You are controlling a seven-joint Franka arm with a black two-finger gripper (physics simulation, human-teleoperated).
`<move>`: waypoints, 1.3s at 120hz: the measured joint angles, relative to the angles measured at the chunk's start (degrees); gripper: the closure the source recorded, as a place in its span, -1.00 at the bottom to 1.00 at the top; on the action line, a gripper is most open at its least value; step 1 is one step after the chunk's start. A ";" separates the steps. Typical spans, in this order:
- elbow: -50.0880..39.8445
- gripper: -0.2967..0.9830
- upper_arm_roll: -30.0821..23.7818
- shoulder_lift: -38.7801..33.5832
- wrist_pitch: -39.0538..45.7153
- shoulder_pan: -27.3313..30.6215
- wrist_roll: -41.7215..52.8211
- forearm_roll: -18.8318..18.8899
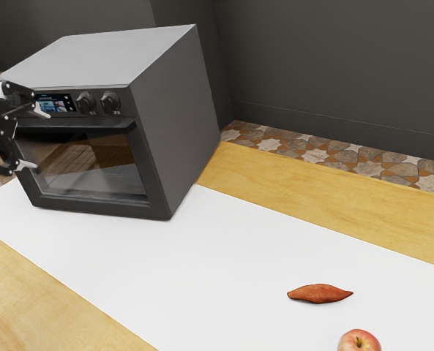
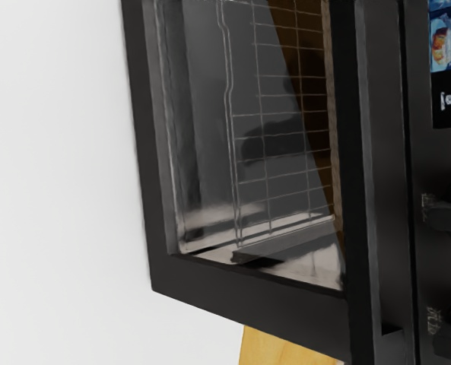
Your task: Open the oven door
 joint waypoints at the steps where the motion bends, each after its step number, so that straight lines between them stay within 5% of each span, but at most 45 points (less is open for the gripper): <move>1: 0.02 -0.53 0.01 0.48 0.44 0.01 -0.40 0.01; 64: 6.45 -0.53 0.00 14.68 12.29 4.72 -14.35 -0.16; 156: 5.37 -0.53 -0.17 14.26 13.47 6.33 -16.52 0.25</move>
